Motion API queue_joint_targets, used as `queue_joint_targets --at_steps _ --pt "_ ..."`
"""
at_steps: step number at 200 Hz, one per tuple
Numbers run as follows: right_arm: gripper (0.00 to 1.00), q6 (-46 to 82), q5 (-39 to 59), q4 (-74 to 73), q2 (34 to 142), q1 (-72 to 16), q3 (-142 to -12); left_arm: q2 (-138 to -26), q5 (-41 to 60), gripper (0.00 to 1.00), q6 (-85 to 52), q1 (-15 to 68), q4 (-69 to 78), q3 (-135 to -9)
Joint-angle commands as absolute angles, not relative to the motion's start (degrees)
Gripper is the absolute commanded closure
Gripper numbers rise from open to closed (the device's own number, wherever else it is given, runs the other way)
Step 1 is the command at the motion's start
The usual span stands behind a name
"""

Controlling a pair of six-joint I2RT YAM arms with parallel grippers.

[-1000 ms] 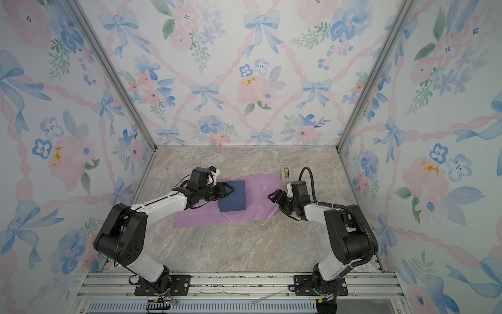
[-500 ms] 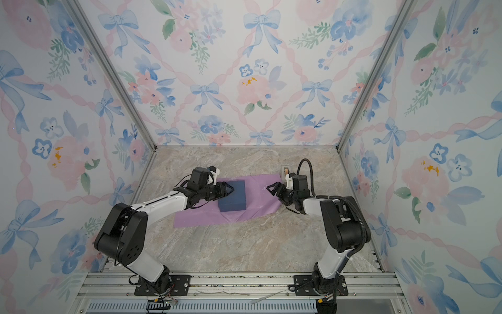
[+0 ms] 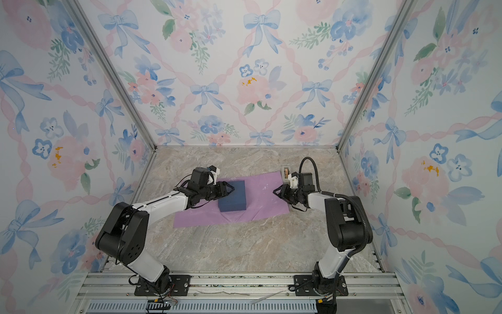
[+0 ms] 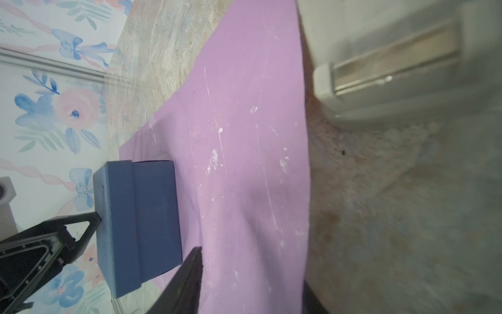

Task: Wrap the gift box in paper
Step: 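Grasp the paper edge farthest from the left arm with the right gripper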

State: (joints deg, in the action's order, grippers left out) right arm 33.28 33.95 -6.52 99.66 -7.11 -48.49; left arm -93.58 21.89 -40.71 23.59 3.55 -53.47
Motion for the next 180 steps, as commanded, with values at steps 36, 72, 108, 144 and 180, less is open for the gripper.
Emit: queue_joint_targets --at_steps 36,72,108,144,180 --pt "0.72 27.1 35.9 3.1 99.8 -6.5 -53.5 -94.2 19.8 0.43 -41.0 23.4 1.3 -52.8" --pt "0.91 24.6 34.6 8.7 98.0 -6.7 -54.3 -91.8 19.8 0.42 -41.7 23.0 0.7 -52.5" --pt "0.99 21.3 32.7 14.5 95.1 -6.9 -54.2 -87.8 19.1 0.41 -42.4 22.7 -1.8 -52.3" --pt "1.0 17.9 30.2 20.8 91.0 -6.2 -55.7 -83.8 18.3 0.4 -42.9 22.2 -3.6 -50.8" --pt "1.0 14.4 28.3 28.1 88.6 -5.1 -59.4 -81.8 17.5 0.4 -43.3 22.0 -3.6 -48.8"
